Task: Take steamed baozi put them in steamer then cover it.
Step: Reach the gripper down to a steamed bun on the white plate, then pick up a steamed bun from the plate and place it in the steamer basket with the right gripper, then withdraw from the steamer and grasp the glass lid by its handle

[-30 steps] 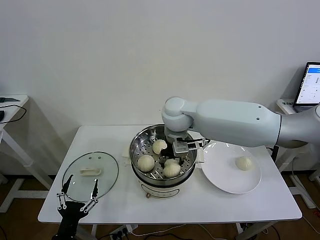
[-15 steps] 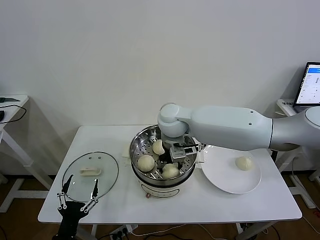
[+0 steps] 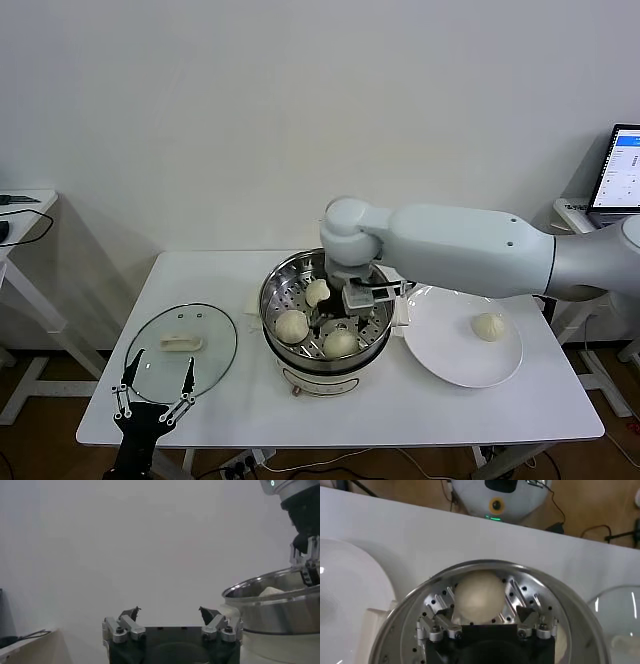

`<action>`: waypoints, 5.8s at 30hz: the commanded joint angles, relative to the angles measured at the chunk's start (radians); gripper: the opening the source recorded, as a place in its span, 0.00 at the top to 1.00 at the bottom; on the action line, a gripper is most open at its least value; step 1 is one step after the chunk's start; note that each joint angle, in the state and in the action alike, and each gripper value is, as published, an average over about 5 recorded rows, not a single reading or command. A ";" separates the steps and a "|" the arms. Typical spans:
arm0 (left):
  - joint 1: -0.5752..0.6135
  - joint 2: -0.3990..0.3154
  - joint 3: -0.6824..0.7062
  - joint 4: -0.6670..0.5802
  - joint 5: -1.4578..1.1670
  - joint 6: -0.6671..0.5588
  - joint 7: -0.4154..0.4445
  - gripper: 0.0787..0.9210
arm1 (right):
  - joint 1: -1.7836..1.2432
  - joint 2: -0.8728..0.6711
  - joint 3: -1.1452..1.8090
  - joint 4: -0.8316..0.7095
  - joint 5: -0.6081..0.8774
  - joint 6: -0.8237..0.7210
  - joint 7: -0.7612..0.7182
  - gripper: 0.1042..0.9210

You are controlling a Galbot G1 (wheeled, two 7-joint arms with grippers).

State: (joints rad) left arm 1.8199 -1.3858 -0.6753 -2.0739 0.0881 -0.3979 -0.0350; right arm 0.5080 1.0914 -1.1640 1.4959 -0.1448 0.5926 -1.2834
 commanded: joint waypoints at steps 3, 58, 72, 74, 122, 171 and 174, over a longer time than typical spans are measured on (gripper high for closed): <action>0.000 0.001 0.003 -0.004 0.000 0.004 -0.004 0.12 | 0.022 -0.150 0.228 -0.271 0.191 -0.281 -0.037 0.12; 0.018 -0.015 0.005 0.011 0.041 0.014 -0.011 0.12 | -0.447 -0.245 0.324 -0.844 0.075 -0.561 0.129 0.12; 0.016 -0.014 0.004 0.010 0.039 0.010 -0.012 0.12 | -0.437 -0.248 0.315 -0.820 0.078 -0.574 0.142 0.36; 0.016 -0.013 0.004 0.009 0.039 0.009 -0.012 0.12 | -0.422 -0.257 0.305 -0.802 0.079 -0.575 0.139 0.39; -0.019 -0.005 0.009 -0.002 0.058 -0.010 -0.033 0.12 | 0.239 0.018 -0.402 -0.088 0.643 -0.867 0.276 0.40; -0.060 -0.006 -0.024 0.044 0.040 0.012 -0.034 0.12 | 0.142 -0.102 -0.163 0.014 0.635 -0.843 0.295 0.12; -0.071 -0.002 -0.034 0.057 0.040 0.021 -0.035 0.12 | 0.136 -0.167 -0.062 0.044 0.657 -0.815 0.330 0.12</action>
State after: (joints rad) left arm 1.7617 -1.3914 -0.7017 -2.0331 0.1291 -0.3863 -0.0694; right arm 0.6570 1.0331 -1.4263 1.4576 0.4782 -0.2535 -0.9826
